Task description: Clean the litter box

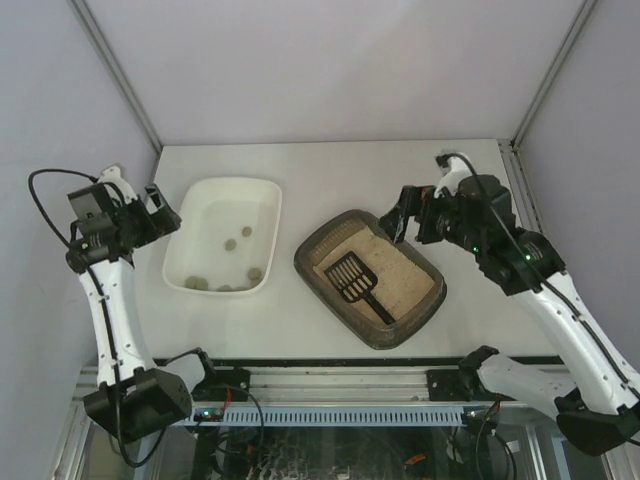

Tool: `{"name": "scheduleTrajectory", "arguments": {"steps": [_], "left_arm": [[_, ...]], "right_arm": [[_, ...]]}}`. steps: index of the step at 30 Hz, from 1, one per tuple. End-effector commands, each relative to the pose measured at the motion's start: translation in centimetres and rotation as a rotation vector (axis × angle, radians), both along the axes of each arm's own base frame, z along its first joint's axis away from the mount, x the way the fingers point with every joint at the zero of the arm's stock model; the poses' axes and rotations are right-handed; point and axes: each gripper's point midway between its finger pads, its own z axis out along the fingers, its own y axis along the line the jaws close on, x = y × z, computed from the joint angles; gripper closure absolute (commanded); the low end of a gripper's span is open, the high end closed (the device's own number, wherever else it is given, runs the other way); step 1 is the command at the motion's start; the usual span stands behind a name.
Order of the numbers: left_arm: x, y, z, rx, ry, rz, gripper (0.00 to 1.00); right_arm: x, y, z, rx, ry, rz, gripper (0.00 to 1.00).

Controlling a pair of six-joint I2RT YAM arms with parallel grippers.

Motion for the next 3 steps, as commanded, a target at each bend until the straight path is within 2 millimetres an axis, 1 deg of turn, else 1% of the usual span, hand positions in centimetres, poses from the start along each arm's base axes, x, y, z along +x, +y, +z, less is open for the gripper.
{"name": "scheduleTrajectory", "arguments": {"steps": [1, 3], "left_arm": [[0.1, -0.3, 4.4, 0.105, -0.094, 0.008, 0.02], [-0.6, -0.6, 5.3, 0.196, -0.110, -0.007, 0.01]], "right_arm": [[3.3, -2.0, 8.1, 0.104, -0.287, -0.208, 0.00], [4.1, -3.6, 9.1, 0.082, -0.338, -0.341, 0.00]]}}
